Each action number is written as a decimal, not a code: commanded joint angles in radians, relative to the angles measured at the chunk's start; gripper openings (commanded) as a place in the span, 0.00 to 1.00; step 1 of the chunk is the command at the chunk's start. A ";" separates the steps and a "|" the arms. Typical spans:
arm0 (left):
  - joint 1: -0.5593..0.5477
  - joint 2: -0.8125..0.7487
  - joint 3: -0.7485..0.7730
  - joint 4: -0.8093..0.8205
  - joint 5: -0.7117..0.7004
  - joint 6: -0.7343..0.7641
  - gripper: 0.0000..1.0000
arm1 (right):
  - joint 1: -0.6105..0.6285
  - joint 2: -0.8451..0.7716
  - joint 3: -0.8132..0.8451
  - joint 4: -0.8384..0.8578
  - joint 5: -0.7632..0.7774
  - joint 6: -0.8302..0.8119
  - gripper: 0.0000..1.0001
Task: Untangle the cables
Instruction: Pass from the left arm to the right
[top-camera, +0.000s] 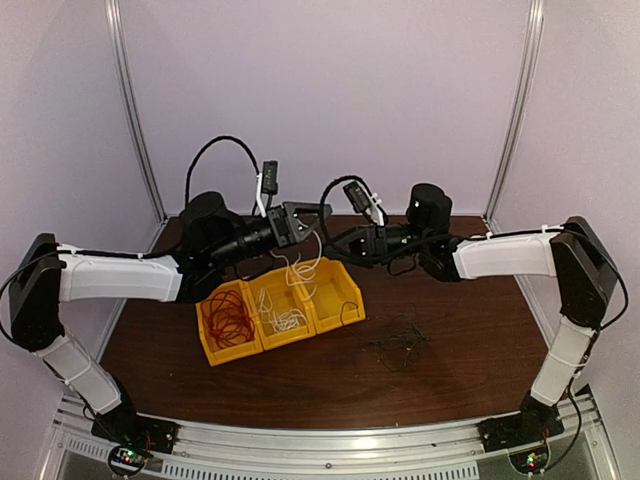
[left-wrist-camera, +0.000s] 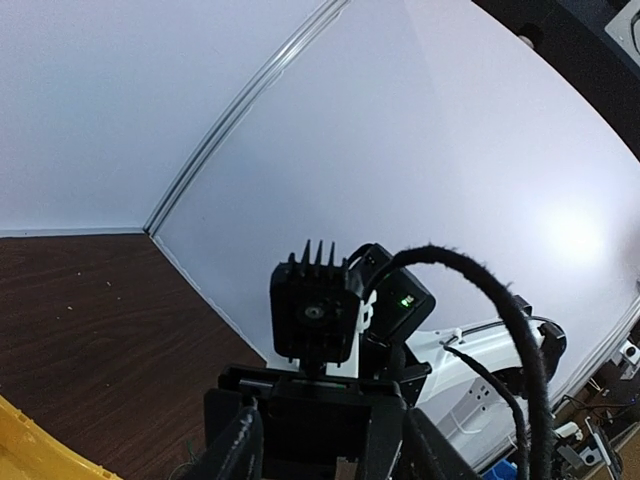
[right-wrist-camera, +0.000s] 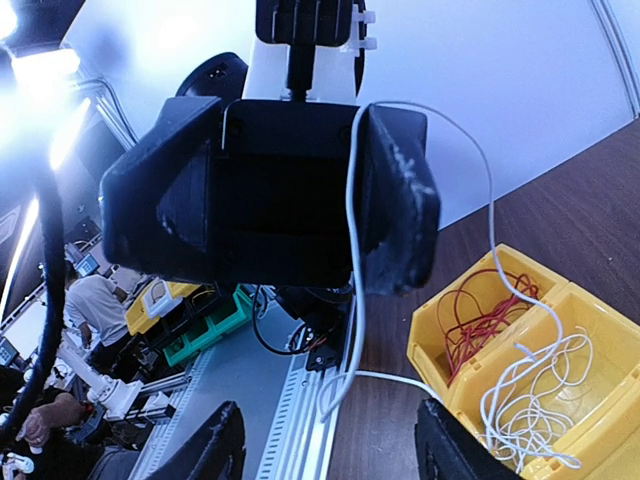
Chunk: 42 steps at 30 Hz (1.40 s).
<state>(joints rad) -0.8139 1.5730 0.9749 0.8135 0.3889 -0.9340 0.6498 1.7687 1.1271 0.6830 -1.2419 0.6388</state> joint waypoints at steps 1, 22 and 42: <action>-0.006 0.017 -0.013 0.076 -0.024 -0.007 0.48 | 0.023 0.017 0.018 0.097 -0.023 0.062 0.56; -0.034 0.030 -0.018 0.123 -0.100 -0.052 0.48 | 0.055 0.024 0.021 0.021 0.069 0.016 0.56; -0.076 -0.053 -0.030 -0.086 -0.183 0.094 0.51 | -0.029 -0.125 -0.057 -0.132 0.173 -0.129 0.00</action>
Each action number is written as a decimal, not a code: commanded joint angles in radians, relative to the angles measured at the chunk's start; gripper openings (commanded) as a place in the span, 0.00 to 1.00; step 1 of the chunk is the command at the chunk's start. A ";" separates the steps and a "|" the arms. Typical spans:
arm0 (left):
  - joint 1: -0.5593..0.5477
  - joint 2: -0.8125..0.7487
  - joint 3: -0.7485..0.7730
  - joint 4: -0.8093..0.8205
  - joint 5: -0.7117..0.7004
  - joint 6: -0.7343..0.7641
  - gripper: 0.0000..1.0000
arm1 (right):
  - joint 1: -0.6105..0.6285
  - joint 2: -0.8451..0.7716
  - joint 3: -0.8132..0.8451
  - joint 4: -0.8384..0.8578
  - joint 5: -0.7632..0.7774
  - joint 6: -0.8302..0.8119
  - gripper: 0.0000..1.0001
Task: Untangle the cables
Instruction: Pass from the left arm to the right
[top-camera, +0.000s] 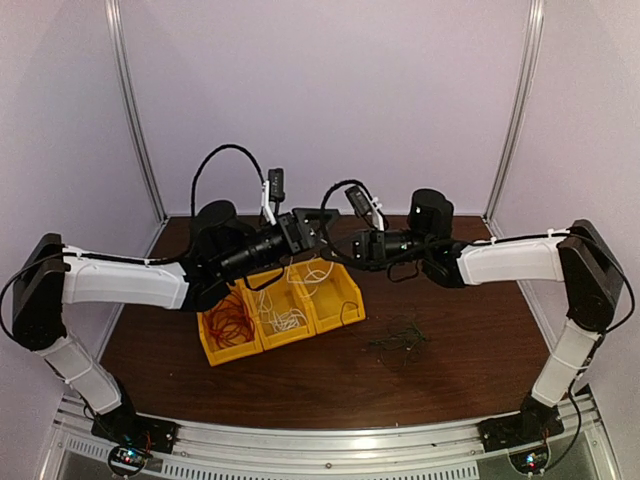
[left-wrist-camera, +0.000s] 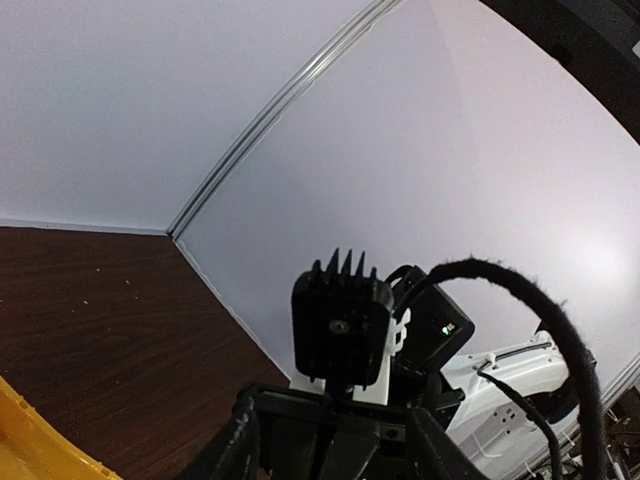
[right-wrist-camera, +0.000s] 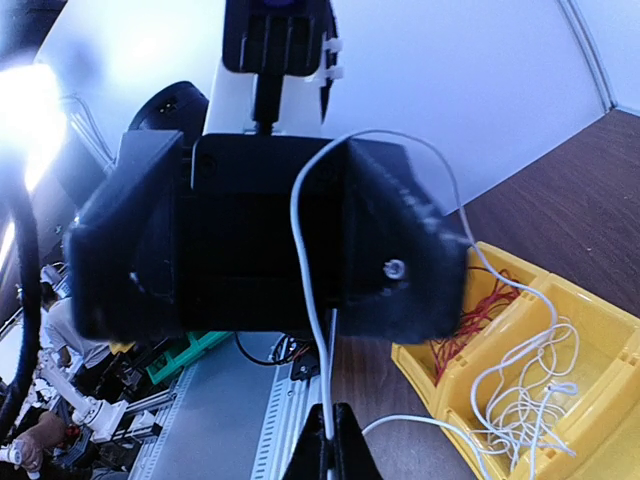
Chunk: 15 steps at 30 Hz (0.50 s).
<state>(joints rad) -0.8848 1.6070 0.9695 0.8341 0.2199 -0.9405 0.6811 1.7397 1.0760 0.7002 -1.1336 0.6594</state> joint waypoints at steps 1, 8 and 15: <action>-0.005 -0.107 -0.041 -0.152 -0.014 0.120 0.52 | -0.081 -0.112 -0.001 -0.198 0.081 -0.187 0.00; -0.003 -0.213 -0.131 -0.465 0.191 0.303 0.54 | -0.117 -0.118 0.179 -0.628 0.183 -0.556 0.00; 0.001 -0.512 -0.256 -0.691 0.122 0.473 0.53 | -0.077 -0.030 0.342 -0.769 0.199 -0.646 0.00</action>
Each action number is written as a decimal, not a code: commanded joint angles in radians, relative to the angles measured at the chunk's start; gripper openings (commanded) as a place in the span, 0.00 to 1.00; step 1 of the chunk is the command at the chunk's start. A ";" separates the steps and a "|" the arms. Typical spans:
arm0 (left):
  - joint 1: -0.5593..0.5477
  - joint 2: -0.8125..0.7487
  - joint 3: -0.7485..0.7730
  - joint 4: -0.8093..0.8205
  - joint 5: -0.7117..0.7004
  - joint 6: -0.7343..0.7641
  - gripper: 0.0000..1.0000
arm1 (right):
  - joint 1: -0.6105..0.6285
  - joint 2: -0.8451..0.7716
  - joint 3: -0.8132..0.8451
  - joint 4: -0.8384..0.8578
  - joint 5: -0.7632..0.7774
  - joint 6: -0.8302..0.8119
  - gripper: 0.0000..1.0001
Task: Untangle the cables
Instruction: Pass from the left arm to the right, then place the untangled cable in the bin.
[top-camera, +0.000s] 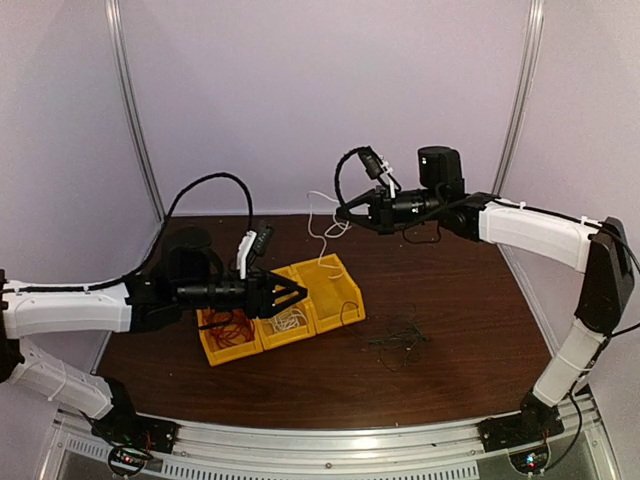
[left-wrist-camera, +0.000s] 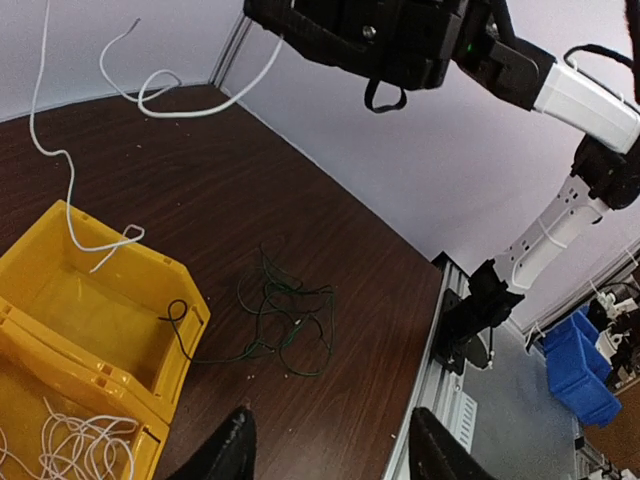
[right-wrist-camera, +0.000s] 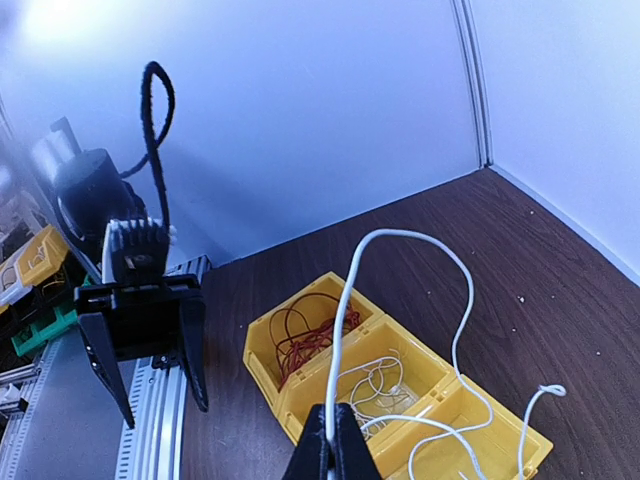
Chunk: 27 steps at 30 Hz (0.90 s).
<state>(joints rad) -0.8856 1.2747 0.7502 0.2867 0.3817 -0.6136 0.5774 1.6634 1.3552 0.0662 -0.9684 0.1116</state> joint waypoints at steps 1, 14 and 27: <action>0.005 -0.252 -0.043 -0.193 -0.096 0.159 0.54 | 0.037 0.058 0.086 -0.145 0.034 -0.112 0.00; 0.276 -0.412 0.062 -0.521 -0.669 0.319 0.74 | 0.191 0.121 0.400 -0.352 0.108 -0.282 0.00; 0.526 -0.485 -0.102 -0.352 -0.590 0.369 0.74 | 0.230 0.218 0.425 -0.357 0.138 -0.292 0.00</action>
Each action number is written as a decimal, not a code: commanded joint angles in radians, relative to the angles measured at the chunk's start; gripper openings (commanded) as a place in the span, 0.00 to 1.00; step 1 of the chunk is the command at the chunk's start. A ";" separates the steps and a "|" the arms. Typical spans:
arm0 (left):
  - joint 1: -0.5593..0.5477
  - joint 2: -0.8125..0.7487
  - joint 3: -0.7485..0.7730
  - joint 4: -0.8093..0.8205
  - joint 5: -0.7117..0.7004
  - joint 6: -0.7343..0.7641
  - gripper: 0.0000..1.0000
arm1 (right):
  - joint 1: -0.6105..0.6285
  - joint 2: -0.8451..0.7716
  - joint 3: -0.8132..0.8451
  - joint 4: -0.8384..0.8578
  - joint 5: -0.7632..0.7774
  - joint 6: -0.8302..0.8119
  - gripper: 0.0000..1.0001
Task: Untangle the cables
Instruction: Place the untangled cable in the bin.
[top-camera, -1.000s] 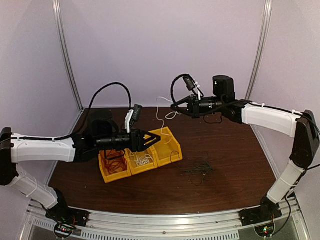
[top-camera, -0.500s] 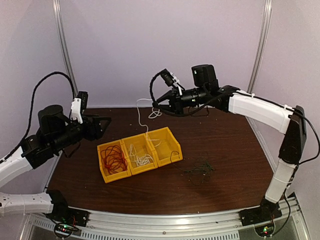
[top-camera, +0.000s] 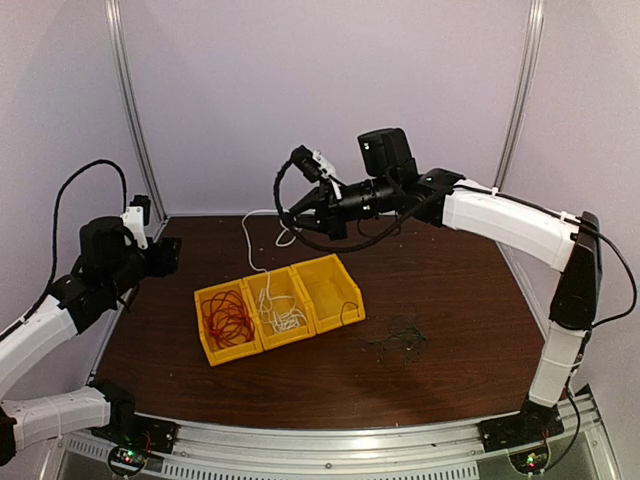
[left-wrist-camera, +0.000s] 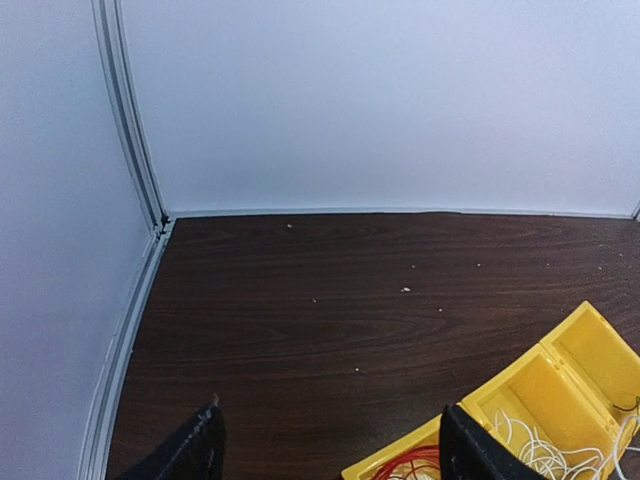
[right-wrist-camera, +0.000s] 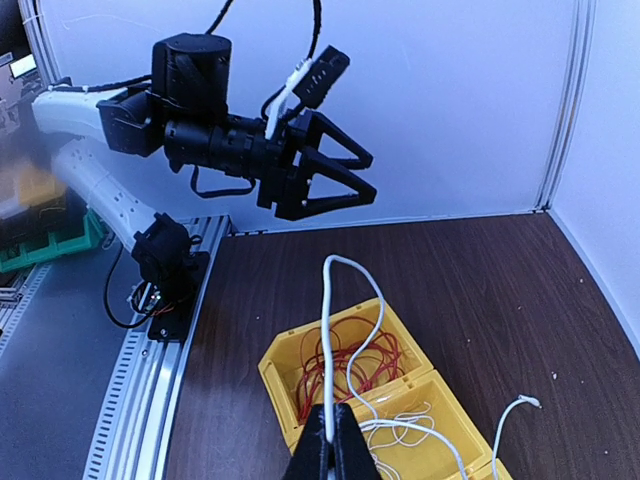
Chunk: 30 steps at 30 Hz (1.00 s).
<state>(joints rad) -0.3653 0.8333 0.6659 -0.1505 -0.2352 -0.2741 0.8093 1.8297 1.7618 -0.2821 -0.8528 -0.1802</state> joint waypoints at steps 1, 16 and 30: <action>0.006 -0.050 -0.020 0.084 0.028 0.030 0.74 | -0.002 0.063 0.021 -0.007 0.022 0.004 0.00; 0.006 -0.094 -0.026 0.081 0.000 0.040 0.75 | 0.009 0.257 -0.040 0.043 0.000 0.090 0.00; 0.006 -0.103 -0.029 0.077 -0.006 0.048 0.75 | 0.019 0.418 -0.056 0.134 -0.017 0.247 0.00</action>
<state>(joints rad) -0.3653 0.7376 0.6456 -0.1135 -0.2287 -0.2436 0.8211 2.2234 1.7130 -0.1974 -0.8677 0.0101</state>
